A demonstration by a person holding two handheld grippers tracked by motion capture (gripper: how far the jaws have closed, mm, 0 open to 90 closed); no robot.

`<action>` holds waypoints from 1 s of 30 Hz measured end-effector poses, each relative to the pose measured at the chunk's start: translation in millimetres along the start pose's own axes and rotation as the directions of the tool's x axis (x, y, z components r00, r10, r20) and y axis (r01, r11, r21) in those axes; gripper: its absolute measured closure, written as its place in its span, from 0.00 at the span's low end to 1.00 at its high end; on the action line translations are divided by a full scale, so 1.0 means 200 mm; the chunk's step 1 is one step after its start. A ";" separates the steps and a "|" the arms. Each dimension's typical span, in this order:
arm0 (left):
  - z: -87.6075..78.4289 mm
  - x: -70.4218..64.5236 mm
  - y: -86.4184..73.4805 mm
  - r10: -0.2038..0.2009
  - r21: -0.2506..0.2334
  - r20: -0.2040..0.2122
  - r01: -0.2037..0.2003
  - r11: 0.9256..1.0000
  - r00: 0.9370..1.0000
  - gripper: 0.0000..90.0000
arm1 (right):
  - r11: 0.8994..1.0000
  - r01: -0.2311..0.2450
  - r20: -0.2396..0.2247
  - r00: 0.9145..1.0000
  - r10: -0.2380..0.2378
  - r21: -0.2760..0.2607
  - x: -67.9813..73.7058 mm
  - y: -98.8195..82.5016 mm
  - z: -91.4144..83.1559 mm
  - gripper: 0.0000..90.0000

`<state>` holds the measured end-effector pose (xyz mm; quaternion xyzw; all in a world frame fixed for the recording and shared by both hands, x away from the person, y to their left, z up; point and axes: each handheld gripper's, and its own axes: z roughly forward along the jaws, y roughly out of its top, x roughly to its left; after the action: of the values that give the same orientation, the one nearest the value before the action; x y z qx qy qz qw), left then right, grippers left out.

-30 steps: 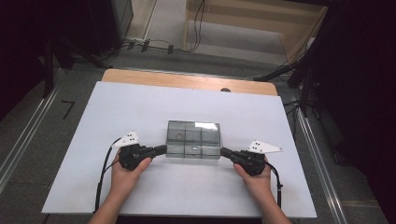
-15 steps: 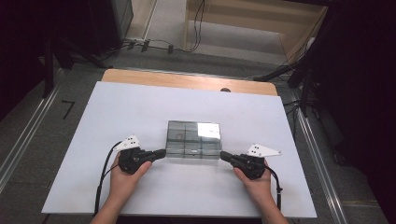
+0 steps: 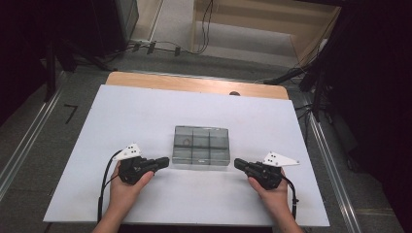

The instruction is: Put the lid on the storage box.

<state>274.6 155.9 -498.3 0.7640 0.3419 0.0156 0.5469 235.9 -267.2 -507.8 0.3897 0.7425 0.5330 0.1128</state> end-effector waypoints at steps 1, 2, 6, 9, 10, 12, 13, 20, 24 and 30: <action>-0.01 0.00 0.00 0.008 -0.011 -0.002 -0.008 1.000 1.000 0.89 | 1.000 0.006 0.004 1.000 -0.006 -0.008 0.00 0.00 -0.01 0.88; -0.02 -0.01 0.01 0.013 -0.023 -0.004 -0.013 1.000 1.000 0.86 | 1.000 0.009 0.007 1.000 -0.009 -0.012 0.00 0.00 -0.02 0.85; -0.06 -0.03 0.02 0.050 -0.057 -0.027 -0.051 0.997 0.998 0.67 | 0.999 0.024 0.009 1.000 -0.024 -0.035 0.02 0.01 -0.05 0.64; -0.09 -0.04 0.01 0.068 -0.083 -0.031 -0.070 0.994 0.997 0.54 | 0.999 0.032 0.024 0.999 -0.031 -0.040 0.03 0.01 -0.07 0.44; -0.10 -0.04 0.01 0.071 -0.090 -0.034 -0.074 0.993 0.997 0.51 | 0.998 0.036 0.029 0.999 -0.035 -0.042 0.03 0.02 -0.07 0.39; -0.12 -0.04 0.01 0.074 -0.105 -0.040 -0.078 0.991 0.996 0.46 | 0.998 0.042 0.040 0.998 -0.041 -0.046 0.04 0.02 -0.08 0.31; -0.14 -0.04 0.01 0.081 -0.112 -0.045 -0.085 0.990 0.996 0.43 | 0.998 0.043 0.045 0.998 -0.041 -0.050 0.04 0.02 -0.09 0.28; -0.21 -0.04 0.00 0.089 -0.144 -0.062 -0.097 0.985 0.994 0.24 | 0.997 0.018 0.069 0.998 -0.013 -0.071 0.03 0.02 -0.13 0.17; -0.24 -0.04 0.00 0.085 -0.152 -0.079 -0.096 0.984 0.993 0.16 | 0.997 0.010 0.077 0.997 -0.004 -0.078 0.01 0.01 -0.17 0.14; -0.28 -0.03 -0.01 0.083 -0.155 -0.103 -0.098 0.983 0.991 0.08 | 0.997 -0.005 0.086 0.996 0.012 -0.082 -0.01 0.00 -0.21 0.10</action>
<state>246.4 198.9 -475.0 0.7308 0.3303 0.1046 0.5881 212.8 -298.7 -491.8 0.4107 0.7129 0.5461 0.1582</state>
